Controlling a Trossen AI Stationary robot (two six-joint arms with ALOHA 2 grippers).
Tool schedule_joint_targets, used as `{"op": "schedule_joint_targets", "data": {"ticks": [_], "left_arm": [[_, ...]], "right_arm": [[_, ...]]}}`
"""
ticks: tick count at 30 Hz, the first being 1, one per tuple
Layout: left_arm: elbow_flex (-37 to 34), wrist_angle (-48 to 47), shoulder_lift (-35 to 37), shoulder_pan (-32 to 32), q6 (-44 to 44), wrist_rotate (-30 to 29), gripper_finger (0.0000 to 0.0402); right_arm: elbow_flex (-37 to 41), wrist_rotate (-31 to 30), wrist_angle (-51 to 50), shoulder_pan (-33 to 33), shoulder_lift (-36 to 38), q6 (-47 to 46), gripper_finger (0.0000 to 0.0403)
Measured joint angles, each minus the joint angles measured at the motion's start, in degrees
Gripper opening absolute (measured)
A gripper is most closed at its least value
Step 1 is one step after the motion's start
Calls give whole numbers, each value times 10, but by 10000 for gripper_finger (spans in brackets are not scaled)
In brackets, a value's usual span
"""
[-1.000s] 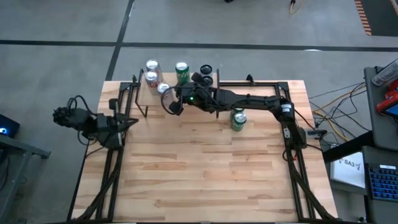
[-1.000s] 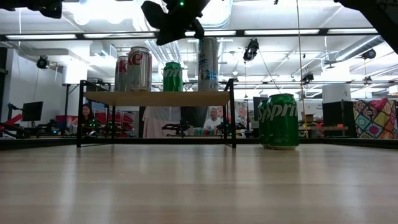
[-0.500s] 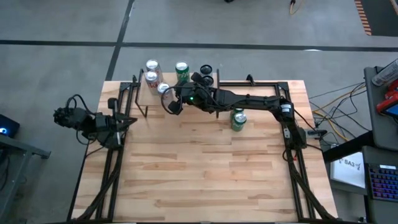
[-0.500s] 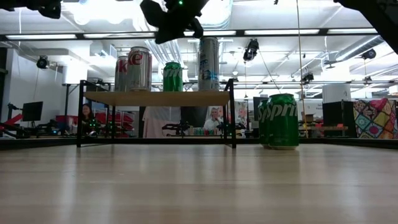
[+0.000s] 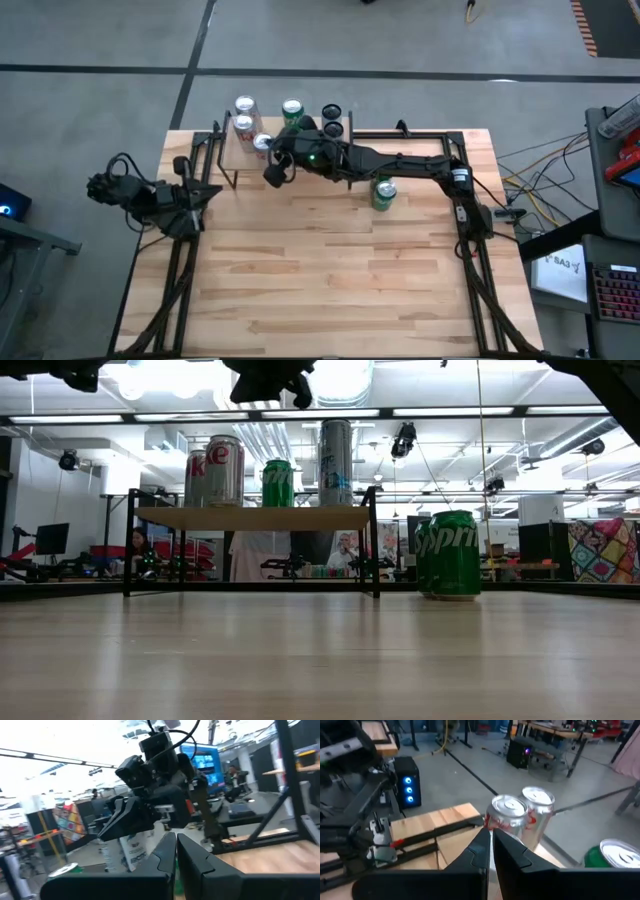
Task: Place canned beverage on shelf
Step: Put the red-silver soda can aligned with the other red-silver soda cans on the shelf
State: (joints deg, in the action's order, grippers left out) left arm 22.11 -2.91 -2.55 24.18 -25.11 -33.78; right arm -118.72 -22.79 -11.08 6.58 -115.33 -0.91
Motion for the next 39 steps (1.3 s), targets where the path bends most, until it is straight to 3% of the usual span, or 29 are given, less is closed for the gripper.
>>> {"op": "schedule_joint_targets", "data": {"ticks": [5,17,27,39], "left_arm": [[-5,24,-1,0,-13,-43,0],[-5,21,1,0,-14,-47,0],[-5,24,-23,0,-14,-47,0],[-6,45,-65,0,-31,-61,0]], "right_arm": [[-1,38,49,2,-10,8,12],[0,32,19,3,-27,23,12],[0,-78,16,3,-45,78,12],[0,-88,31,5,-60,92,12]]}}
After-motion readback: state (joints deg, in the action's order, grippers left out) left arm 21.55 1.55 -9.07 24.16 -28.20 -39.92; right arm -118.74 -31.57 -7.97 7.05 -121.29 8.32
